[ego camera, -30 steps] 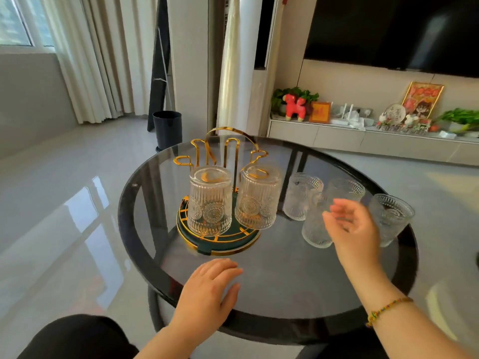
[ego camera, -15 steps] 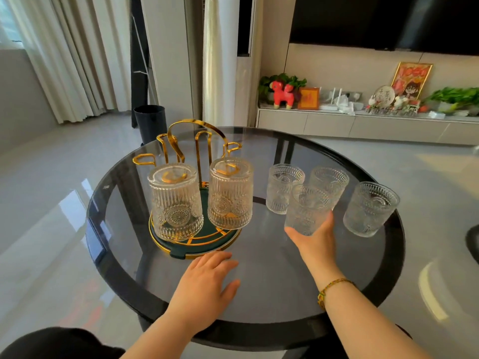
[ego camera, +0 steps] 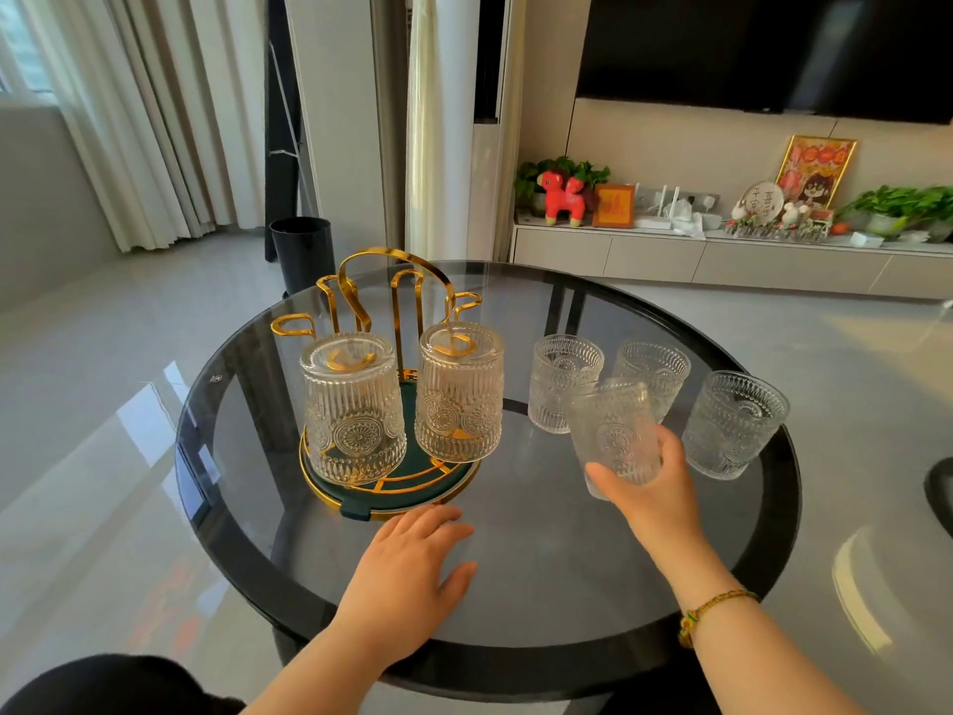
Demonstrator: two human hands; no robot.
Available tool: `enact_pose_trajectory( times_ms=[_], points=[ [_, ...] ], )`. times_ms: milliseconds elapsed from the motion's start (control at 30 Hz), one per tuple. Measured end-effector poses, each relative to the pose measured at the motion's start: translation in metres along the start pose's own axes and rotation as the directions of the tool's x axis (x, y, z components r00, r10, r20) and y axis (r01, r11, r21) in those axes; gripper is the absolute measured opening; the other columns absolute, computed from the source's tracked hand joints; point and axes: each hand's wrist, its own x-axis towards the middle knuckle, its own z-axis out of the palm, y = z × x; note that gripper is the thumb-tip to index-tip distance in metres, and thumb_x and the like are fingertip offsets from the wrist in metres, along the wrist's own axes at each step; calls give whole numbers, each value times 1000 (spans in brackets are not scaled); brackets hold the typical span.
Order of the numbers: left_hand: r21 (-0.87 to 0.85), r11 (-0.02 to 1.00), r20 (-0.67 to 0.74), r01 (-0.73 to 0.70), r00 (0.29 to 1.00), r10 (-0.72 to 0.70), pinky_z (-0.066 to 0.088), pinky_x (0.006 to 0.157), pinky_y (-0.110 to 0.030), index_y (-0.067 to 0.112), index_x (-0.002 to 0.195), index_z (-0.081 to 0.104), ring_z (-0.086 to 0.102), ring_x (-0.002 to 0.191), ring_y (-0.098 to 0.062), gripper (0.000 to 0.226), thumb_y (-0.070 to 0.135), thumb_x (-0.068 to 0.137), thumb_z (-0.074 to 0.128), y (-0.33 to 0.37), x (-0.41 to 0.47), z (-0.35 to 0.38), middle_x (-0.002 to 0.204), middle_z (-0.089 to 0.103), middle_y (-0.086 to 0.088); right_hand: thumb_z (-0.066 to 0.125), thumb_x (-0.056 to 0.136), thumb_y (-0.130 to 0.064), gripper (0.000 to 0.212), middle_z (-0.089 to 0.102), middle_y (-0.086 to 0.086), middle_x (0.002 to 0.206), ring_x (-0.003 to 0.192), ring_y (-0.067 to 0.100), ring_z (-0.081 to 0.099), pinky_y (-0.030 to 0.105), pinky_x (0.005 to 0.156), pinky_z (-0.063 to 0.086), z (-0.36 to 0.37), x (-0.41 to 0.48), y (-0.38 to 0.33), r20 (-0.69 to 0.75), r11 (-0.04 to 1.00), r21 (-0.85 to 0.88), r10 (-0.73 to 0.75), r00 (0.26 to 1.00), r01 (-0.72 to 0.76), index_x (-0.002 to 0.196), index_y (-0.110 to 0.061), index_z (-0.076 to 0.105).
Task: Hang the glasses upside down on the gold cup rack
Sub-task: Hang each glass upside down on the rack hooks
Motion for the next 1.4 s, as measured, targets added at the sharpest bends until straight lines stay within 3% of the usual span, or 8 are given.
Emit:
enact_pose_trajectory(
  times_ms=[233,333,433,700,900,1000,1133,1400],
  points=[
    [-12,1000,18,28,999,-28,17,112,-28,34,128,38,25,133,-8,39,43,90,39,5,-5,-6,143,35,12,76,61,-23,70,42,-9,112,99,9,42,24,78,34,-47,-10,-57,217,951,-265,-103,971,161,120,-33,39],
    [-46,997,5,65,998,-65,19,111,-26,35,125,42,28,131,-6,35,41,90,42,3,-14,-10,140,38,14,76,59,-24,63,45,-11,104,89,3,47,19,65,39,-64,-13,-81,256,942,-278,-114,960,186,106,-39,37],
    [-90,992,-10,92,996,-93,21,109,-25,35,121,45,31,128,-4,32,38,89,45,-5,-29,-18,135,41,15,77,57,-23,62,49,-5,108,97,15,49,29,74,46,-73,-12,-104,252,939,-274,-137,958,207,104,-36,39],
    [-303,915,-319,267,876,-361,41,95,-45,10,107,61,54,110,-32,27,5,81,60,-51,-47,-48,118,61,-13,74,64,-26,67,41,-13,115,105,6,38,22,80,31,-58,-5,-162,267,902,-243,-293,918,358,122,-31,42],
    [-200,932,-189,303,921,-340,27,111,-42,22,137,24,29,134,-24,49,25,92,43,-82,-15,-61,150,25,-3,71,62,-33,69,41,-13,117,110,6,36,23,86,30,-29,5,-216,322,840,-258,-391,862,477,125,-26,44],
    [-92,947,-133,307,939,-318,15,116,-40,27,139,11,17,139,-20,50,31,94,34,-90,-7,-56,154,9,0,71,61,-34,66,45,-11,112,104,7,40,10,69,30,-11,7,-241,345,797,-277,-440,829,538,122,-27,47],
    [-91,948,-160,305,935,-316,11,115,-37,30,139,11,16,139,-17,49,33,95,31,-95,-7,-53,154,9,3,69,51,-46,75,45,-8,112,104,9,41,18,76,33,20,10,-268,402,755,-304,-452,796,581,121,-31,47],
    [-62,955,-191,292,935,-298,-3,114,-35,31,139,8,7,141,-14,50,33,95,32,-100,-9,-49,154,9,5,71,62,-39,64,48,-12,101,82,-7,41,10,60,30,103,11,-297,529,731,-228,-461,712,643,120,-29,46]
  ],
)
